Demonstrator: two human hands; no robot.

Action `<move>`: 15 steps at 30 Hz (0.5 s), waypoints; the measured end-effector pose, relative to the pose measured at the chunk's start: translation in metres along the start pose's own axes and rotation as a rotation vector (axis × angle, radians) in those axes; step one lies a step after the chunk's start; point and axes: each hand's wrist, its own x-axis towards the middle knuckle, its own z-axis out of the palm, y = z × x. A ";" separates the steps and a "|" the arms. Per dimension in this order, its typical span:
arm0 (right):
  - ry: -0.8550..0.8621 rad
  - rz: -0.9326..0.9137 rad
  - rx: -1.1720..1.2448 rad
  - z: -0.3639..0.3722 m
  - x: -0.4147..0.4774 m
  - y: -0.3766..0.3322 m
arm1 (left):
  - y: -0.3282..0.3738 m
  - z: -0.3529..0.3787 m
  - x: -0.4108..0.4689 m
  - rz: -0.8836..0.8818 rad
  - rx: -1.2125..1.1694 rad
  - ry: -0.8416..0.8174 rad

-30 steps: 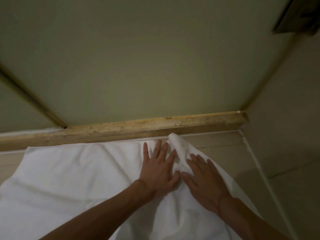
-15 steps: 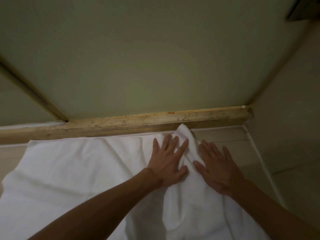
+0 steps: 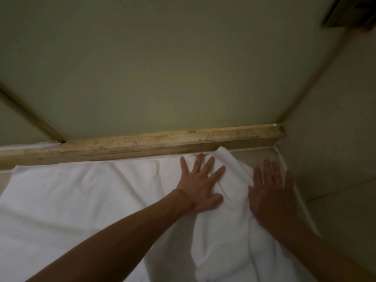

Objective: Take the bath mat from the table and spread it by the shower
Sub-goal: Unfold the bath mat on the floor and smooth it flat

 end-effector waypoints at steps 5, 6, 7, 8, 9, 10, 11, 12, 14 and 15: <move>-0.050 -0.051 0.083 -0.002 0.000 0.001 | 0.003 -0.008 0.007 0.064 0.071 0.022; -0.059 -0.080 0.124 -0.002 0.000 0.000 | 0.005 -0.009 0.007 0.072 0.079 0.023; -0.071 -0.104 0.153 -0.004 0.001 -0.001 | 0.006 -0.009 0.006 0.078 0.081 0.019; -0.058 -0.130 0.158 -0.007 0.002 -0.002 | 0.008 -0.010 0.006 0.083 0.081 0.014; -0.042 -0.154 0.152 -0.011 0.003 -0.003 | 0.009 -0.009 0.004 0.087 0.082 0.012; -0.038 -0.186 0.129 -0.013 0.005 -0.004 | 0.010 -0.009 0.003 0.090 0.084 0.018; -0.032 -0.243 0.091 -0.014 0.009 -0.006 | 0.010 -0.008 0.001 0.091 0.080 0.032; -0.053 -0.313 0.036 -0.014 0.014 -0.010 | 0.011 -0.007 -0.001 0.090 0.070 0.053; -0.148 -0.444 -0.128 -0.009 0.025 -0.016 | 0.012 -0.001 -0.007 0.065 0.039 0.097; -0.180 -0.480 -0.160 -0.003 0.029 -0.016 | 0.013 0.003 -0.011 0.040 0.024 0.113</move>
